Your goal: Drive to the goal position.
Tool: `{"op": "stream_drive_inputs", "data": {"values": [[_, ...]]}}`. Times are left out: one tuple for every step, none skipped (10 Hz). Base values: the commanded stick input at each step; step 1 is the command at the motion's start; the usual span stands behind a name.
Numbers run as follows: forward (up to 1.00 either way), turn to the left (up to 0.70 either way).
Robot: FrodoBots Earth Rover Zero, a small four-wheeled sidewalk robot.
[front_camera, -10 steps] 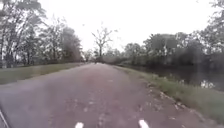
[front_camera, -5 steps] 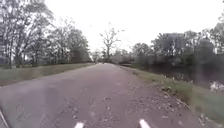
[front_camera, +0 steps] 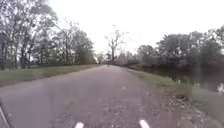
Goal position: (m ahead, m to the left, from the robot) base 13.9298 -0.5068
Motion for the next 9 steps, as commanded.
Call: {"op": "stream_drive_inputs", "data": {"values": [[0.70, 0.00], [0.70, 0.00], [0.70, 0.00], [0.70, 0.00], [0.70, 0.00], [0.70, 0.00], [0.70, 0.00], [0.70, 0.00], [0.70, 0.00]]}}
